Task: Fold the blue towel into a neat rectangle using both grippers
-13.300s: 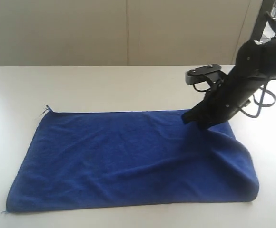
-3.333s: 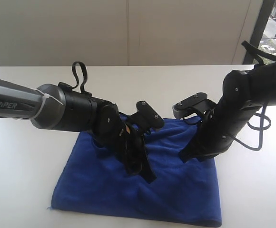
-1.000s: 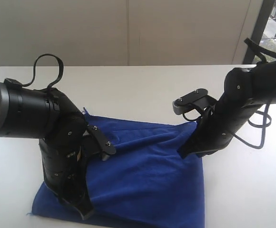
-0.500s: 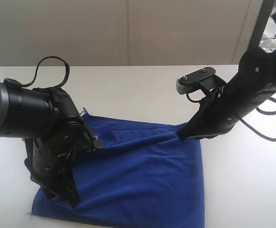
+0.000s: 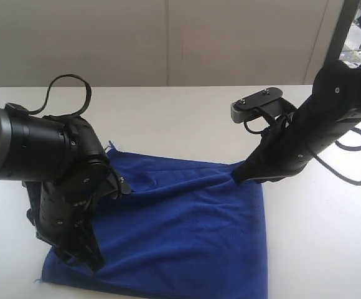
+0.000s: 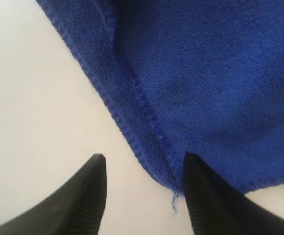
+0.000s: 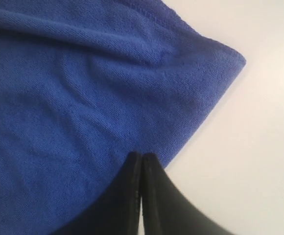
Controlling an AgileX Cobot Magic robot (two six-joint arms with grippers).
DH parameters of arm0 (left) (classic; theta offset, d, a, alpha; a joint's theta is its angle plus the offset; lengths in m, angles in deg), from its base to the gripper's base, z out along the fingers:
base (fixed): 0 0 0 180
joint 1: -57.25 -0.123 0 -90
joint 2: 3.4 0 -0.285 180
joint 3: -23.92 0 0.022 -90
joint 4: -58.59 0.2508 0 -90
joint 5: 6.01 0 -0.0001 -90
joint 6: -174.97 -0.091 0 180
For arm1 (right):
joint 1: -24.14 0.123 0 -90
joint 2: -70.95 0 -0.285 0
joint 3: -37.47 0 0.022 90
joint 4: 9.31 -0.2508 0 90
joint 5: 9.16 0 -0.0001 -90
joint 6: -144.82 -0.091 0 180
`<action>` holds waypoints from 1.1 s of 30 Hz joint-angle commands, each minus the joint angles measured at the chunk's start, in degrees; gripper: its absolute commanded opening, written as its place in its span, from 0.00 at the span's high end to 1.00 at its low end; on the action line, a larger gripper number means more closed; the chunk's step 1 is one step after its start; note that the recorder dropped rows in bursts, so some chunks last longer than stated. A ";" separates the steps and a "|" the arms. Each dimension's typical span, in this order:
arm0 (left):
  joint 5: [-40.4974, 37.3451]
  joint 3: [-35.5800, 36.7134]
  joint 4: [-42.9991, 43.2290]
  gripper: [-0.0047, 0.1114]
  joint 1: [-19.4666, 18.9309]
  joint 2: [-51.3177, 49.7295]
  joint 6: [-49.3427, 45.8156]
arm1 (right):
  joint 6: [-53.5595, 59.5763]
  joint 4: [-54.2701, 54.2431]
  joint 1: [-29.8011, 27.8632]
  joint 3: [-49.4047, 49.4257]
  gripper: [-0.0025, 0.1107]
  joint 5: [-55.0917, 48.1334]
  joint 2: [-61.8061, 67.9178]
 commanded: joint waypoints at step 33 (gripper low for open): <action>30.08 28.84 -16.04 0.96 -11.58 33.84 -5.86 | 9.33 -7.68 32.77 -2.09 0.64 9.25 0.23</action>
